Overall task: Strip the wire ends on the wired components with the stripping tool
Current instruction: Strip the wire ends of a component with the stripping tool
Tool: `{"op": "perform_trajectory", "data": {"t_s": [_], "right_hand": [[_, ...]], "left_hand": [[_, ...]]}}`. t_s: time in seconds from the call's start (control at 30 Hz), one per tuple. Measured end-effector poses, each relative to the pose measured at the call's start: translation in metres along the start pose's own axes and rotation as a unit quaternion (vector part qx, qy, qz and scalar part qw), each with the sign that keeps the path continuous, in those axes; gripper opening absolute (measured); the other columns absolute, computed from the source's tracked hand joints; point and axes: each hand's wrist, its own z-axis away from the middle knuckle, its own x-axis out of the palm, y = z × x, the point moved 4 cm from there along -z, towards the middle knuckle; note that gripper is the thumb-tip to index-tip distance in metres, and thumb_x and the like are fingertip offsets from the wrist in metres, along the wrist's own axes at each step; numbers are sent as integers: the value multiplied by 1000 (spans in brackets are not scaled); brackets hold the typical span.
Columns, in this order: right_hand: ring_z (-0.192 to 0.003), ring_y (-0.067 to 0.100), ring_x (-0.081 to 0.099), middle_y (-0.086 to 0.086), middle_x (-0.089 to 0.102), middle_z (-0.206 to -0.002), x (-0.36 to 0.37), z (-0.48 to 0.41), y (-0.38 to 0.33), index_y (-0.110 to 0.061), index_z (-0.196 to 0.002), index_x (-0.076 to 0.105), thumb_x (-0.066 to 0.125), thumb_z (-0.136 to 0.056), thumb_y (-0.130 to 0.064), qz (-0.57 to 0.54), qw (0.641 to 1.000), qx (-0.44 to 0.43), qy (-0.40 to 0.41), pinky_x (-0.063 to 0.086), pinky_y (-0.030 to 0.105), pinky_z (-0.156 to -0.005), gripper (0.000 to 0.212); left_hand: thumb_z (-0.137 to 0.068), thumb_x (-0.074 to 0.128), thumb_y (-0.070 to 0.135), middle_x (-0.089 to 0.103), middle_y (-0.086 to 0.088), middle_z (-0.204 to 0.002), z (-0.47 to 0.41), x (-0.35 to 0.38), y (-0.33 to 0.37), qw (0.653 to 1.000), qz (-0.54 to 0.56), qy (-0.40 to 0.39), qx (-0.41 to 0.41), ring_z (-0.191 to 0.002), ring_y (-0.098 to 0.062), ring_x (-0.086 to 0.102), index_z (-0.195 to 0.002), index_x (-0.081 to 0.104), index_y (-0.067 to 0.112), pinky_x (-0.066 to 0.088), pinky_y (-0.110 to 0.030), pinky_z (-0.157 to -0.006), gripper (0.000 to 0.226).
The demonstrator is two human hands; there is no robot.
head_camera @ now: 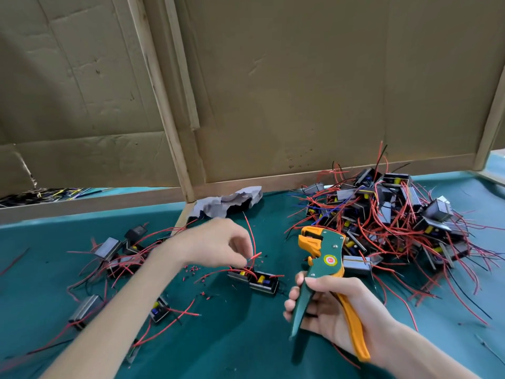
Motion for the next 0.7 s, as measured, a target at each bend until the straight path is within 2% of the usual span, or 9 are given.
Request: {"op": "perform_trajectory", "data": {"t_s": [0.1,0.2,0.3,0.4,0.5,0.57,0.67,0.7], "right_hand": [[-71,40,65,24,61,-79,-1,-1,0,3,-79,67,75,-55,1,2,1000,-1,7,57,48,-71,25],[-72,38,66,23,61,-79,-2,-3,1,1,-78,67,75,-54,0,3,1000,1,9,56,47,-71,25],[-73,39,66,23,61,-80,-4,-4,1,1,-79,68,76,-55,0,0,1000,0,8,56,48,-72,25],[-74,39,66,23,62,-80,-6,-5,1,1,-79,68,76,-56,0,-4,1000,-4,9,56,48,-73,25],[-73,39,67,24,62,-81,-7,-4,-2,1,-79,69,76,-56,-1,-7,1000,-14,17,57,48,-72,25],[-73,39,67,24,62,-80,-6,-3,-3,1,-78,69,77,-55,-1,-9,1000,-17,19,57,47,-70,24],[-73,40,66,25,62,-82,-3,-2,-2,2,-79,69,78,-53,0,-10,1000,-15,17,57,48,-71,27],[-74,41,65,25,61,-82,-2,-1,-2,2,-80,69,78,-53,1,-9,1000,-13,15,57,49,-71,28]], "left_hand": [[-73,71,19,70,9,-81,0,21,15,998,-67,-10,12,-72,-3,60,-88,72,26,49,-23,-71,17],[-74,71,19,65,2,-94,-8,39,17,996,-83,-16,35,-84,-14,58,-104,71,25,48,-28,-77,30],[-75,73,35,58,2,-96,-15,46,18,989,-120,70,45,-92,-18,52,-94,69,25,40,-31,-79,23],[-76,72,45,55,5,-99,-18,51,18,985,-114,115,63,-95,-15,44,-88,65,24,32,-30,-82,25],[-77,74,40,64,13,-94,-11,39,19,981,29,176,82,-97,-7,50,-73,61,27,38,-27,-86,19],[-77,76,37,69,12,-93,-5,25,16,959,161,222,71,-97,-7,58,-69,58,30,41,-25,-88,21],[-73,78,35,73,-6,-88,2,10,14,882,388,245,109,-93,-23,69,-72,56,25,48,-22,-81,25],[-71,77,32,74,-6,-86,3,8,15,852,445,242,130,-92,-25,71,-76,54,20,50,-20,-79,26]]}}
